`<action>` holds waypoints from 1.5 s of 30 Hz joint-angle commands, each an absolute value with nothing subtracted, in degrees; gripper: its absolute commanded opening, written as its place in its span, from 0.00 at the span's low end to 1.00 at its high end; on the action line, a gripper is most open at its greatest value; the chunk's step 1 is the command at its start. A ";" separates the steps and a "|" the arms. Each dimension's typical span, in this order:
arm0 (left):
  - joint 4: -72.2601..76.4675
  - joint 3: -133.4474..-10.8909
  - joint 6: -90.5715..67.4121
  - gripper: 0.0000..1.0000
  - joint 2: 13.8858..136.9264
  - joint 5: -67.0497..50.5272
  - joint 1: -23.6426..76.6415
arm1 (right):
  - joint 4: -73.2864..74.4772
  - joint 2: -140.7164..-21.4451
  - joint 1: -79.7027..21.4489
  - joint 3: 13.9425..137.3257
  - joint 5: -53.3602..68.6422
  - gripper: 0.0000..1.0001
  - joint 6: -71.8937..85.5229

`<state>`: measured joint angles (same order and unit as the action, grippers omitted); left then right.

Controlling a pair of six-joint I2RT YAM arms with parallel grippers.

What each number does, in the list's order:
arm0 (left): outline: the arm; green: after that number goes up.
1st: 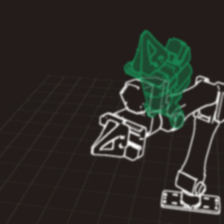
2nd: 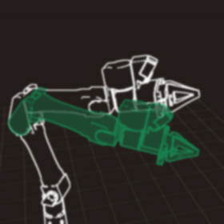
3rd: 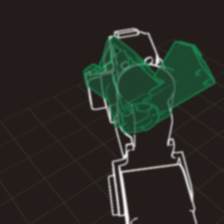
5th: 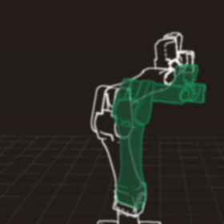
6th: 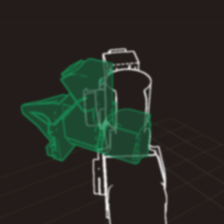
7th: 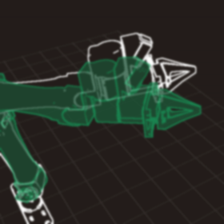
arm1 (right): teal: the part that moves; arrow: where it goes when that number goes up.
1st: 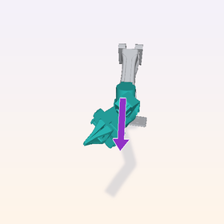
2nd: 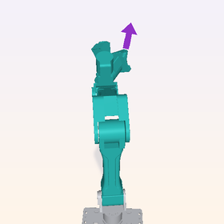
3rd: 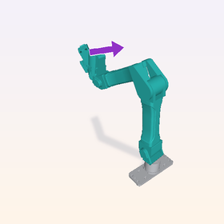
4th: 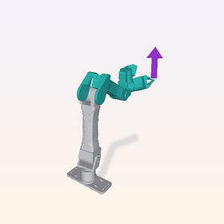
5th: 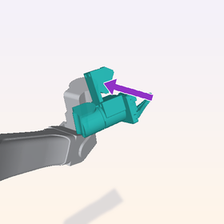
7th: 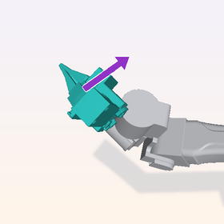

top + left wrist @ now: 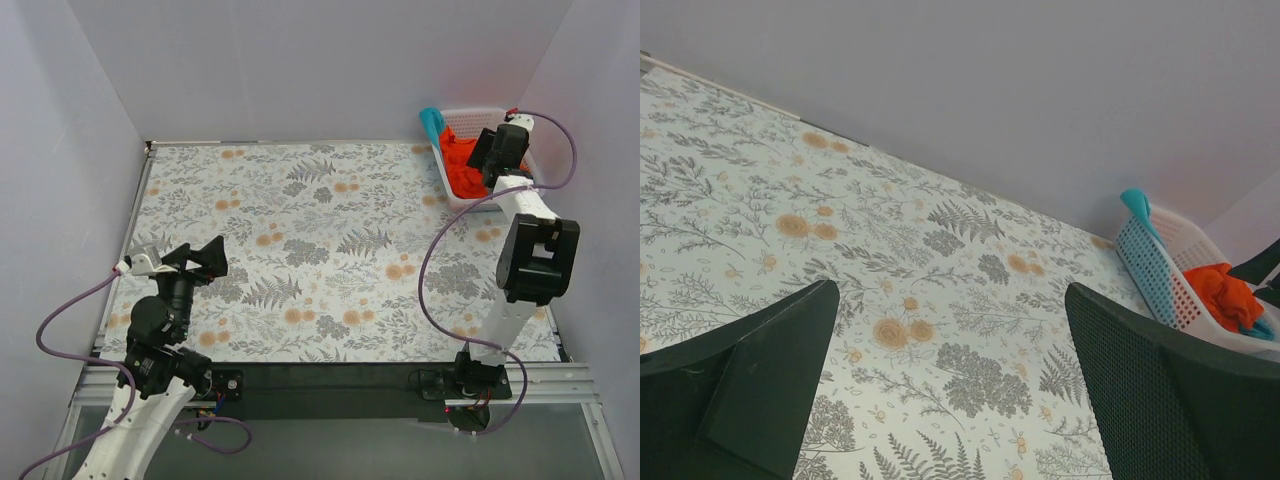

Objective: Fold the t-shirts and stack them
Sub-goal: Grab the tshirt from the pile, then move the tshirt to the center of the board

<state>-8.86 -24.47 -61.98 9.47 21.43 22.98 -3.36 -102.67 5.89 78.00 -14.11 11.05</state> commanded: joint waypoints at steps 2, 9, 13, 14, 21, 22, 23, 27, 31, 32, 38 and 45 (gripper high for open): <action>-8.79 -24.26 -61.26 0.96 11.07 20.48 22.68 | -5.98 -112.57 8.35 88.58 -9.86 0.70 10.91; -7.38 -24.08 -59.94 0.95 15.37 16.00 22.68 | -6.59 -124.89 9.05 98.08 -0.45 0.60 9.75; -7.30 -24.35 -59.41 0.95 17.23 14.15 22.59 | -6.94 -124.46 8.96 97.21 4.21 0.21 8.70; -7.12 -24.26 -59.41 0.94 17.14 13.80 22.59 | -6.86 -123.41 8.96 96.60 4.31 0.04 8.61; -6.24 -23.82 -59.33 0.92 16.09 12.31 22.59 | -4.93 -107.60 3.53 92.37 1.59 0.01 3.44; -5.98 -23.73 -59.33 0.93 15.39 12.30 22.59 | -4.66 -103.75 0.99 92.37 0.89 0.01 2.64; -6.06 -23.64 -59.41 0.92 15.12 12.30 22.59 | -4.48 -101.97 0.10 92.55 0.27 0.01 0.72; -5.89 -23.47 -59.59 0.92 13.45 12.57 22.59 | -2.56 -94.68 -10.26 96.58 -2.99 0.01 -4.39; -6.06 -23.47 -59.59 0.92 11.78 12.66 22.59 | -0.97 -91.32 -20.71 104.04 -0.45 0.01 -5.45; -6.06 -23.55 -59.68 0.92 11.60 12.57 22.67 | -0.97 -90.97 -22.13 105.45 3.65 0.01 -4.93; -6.42 -23.73 -59.77 0.91 10.99 12.74 22.67 | -4.37 -90.97 -31.46 113.74 14.14 0.01 -1.59; -7.29 -23.99 -60.03 0.91 11.60 12.22 22.67 | -9.49 -85.26 -31.91 86.74 13.28 0.01 3.07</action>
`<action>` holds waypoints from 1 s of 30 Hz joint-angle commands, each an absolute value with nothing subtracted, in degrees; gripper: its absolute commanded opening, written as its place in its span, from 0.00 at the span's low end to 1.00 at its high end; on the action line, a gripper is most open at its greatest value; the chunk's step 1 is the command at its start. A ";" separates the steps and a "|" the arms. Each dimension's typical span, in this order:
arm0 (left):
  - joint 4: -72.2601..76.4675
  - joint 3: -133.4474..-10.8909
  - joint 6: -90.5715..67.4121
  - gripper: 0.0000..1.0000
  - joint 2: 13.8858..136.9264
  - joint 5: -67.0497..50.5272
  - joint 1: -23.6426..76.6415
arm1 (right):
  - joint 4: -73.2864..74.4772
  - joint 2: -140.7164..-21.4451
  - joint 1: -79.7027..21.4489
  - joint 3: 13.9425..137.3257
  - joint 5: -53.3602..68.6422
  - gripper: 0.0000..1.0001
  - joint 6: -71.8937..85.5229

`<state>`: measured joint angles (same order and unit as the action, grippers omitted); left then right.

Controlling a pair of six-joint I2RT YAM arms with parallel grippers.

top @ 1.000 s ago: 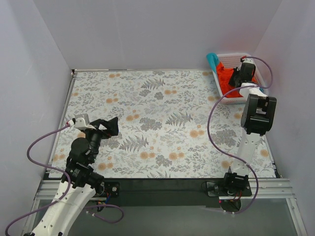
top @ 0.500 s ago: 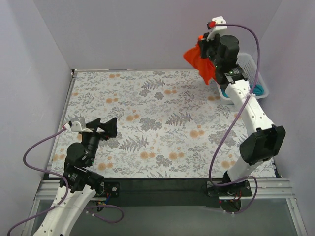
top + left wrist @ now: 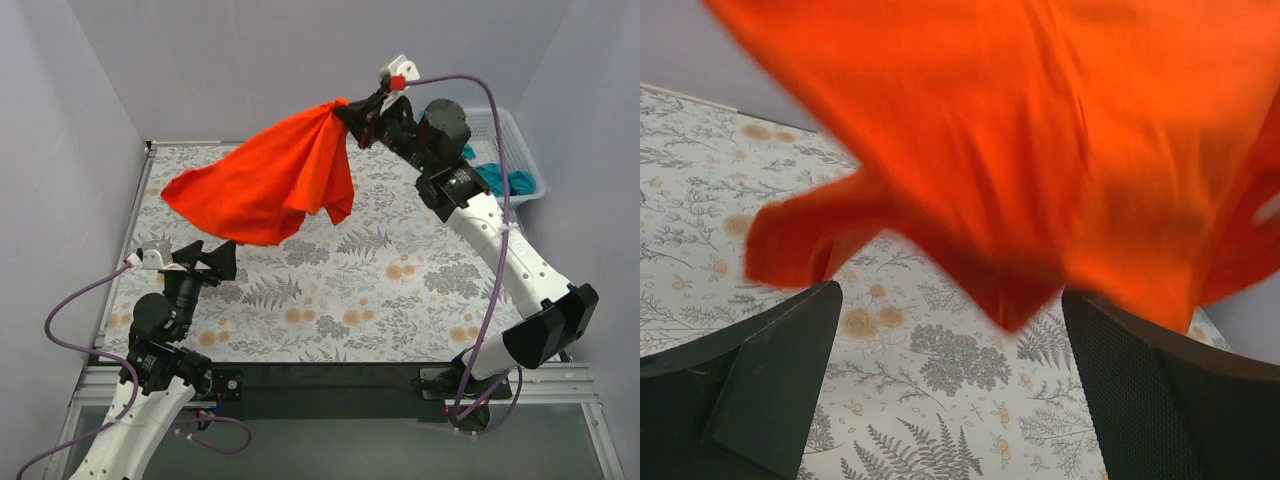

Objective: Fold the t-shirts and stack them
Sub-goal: Move the tshirt to the center of the board, then flatten the tshirt out

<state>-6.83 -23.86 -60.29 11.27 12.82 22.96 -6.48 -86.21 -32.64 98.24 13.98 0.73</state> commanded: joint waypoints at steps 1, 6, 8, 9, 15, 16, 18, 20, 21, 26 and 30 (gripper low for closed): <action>-7.29 -23.99 -60.12 0.92 11.78 12.13 22.59 | -9.67 -85.08 -31.82 82.40 12.14 0.01 3.25; -7.73 -24.00 -61.17 0.92 13.27 11.60 22.68 | -6.61 -87.35 -29.45 64.62 2.12 0.46 7.98; -7.82 -24.08 -61.43 0.92 14.67 11.43 22.59 | -1.09 -87.98 -28.65 62.41 1.76 0.56 8.00; -8.00 -24.17 -61.61 0.91 15.20 11.25 22.67 | -0.10 -88.07 -28.74 62.14 2.54 0.59 8.00; -15.18 -25.66 -71.79 0.92 23.01 10.11 22.59 | 10.45 -86.23 -32.25 60.21 5.89 0.70 8.35; -16.16 -25.84 -74.85 0.92 24.07 9.50 22.67 | 10.98 -85.87 -34.26 59.68 5.98 0.70 7.65; -18.79 -26.10 -76.98 0.92 27.66 6.79 22.59 | 12.21 -84.82 -36.72 57.75 5.28 0.70 6.86; -20.56 -26.72 -79.96 0.92 30.31 4.67 22.59 | 12.57 -84.11 -37.26 55.13 4.75 0.70 6.77; -22.31 -26.98 -81.20 0.92 32.58 3.01 22.67 | 12.66 -83.33 -37.27 54.15 4.14 0.70 6.85; -23.47 -27.69 -84.81 0.92 39.80 -4.30 22.59 | 12.74 -81.65 -36.57 49.57 -3.25 0.70 6.94; -21.71 -28.91 -84.29 0.92 48.75 -6.76 22.76 | 12.57 -83.05 -33.84 47.99 -0.97 0.69 6.77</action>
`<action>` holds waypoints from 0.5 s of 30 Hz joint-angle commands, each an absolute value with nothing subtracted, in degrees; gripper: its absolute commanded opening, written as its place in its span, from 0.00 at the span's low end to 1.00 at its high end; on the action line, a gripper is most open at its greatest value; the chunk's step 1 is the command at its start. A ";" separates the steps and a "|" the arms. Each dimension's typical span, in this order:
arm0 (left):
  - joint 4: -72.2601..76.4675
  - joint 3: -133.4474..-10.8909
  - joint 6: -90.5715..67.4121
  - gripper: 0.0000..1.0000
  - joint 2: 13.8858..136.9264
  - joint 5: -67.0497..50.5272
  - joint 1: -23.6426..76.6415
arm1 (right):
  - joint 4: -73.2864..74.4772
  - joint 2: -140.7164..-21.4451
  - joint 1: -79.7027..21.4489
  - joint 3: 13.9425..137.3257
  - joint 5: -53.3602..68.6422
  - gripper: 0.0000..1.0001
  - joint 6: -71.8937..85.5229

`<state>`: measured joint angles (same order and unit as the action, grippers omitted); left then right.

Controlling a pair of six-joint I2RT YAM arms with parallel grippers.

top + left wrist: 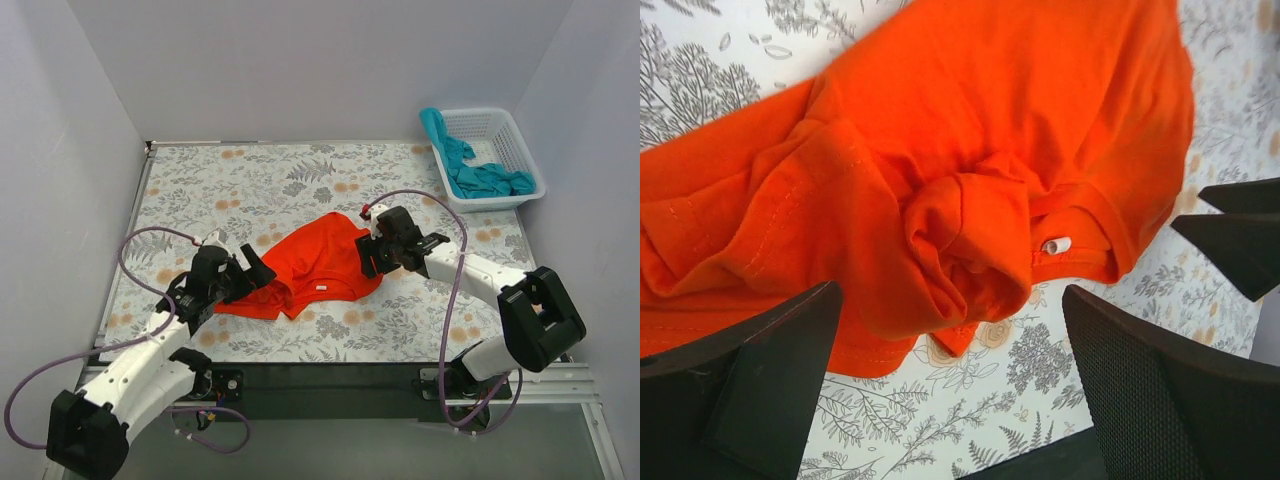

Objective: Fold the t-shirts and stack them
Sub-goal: Flatten the tshirt out

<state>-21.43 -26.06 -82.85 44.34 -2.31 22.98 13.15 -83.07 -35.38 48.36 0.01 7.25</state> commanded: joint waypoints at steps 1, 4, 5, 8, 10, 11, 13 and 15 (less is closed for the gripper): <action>-21.36 -29.18 -84.11 0.92 50.61 -7.20 22.76 | 12.57 -83.40 -33.66 47.90 -0.44 0.69 6.68; -19.52 -30.06 -83.85 0.92 56.59 -8.08 22.76 | 11.78 -85.25 -33.05 47.64 1.74 0.69 6.24; -18.73 -30.15 -83.85 0.92 57.91 -8.52 22.76 | 11.26 -86.12 -32.96 47.55 2.11 0.69 6.07; -16.09 -30.67 -83.94 0.91 62.04 -8.88 22.76 | 10.55 -87.27 -32.87 47.29 3.86 0.68 6.33; -14.07 -31.37 -83.67 0.82 65.64 -8.26 22.76 | 9.06 -88.68 -32.87 46.93 5.45 0.65 6.50; -13.45 -31.99 -83.41 0.71 66.61 -8.00 22.68 | 8.97 -89.29 -32.87 46.85 6.06 0.60 6.42; -10.91 -33.91 -82.45 0.43 70.99 -6.51 22.76 | 9.05 -89.04 -32.87 47.19 7.64 0.26 5.72; -9.50 -37.69 -80.52 0.13 75.66 -5.28 22.76 | 9.58 -87.19 -32.87 47.28 9.31 0.01 5.19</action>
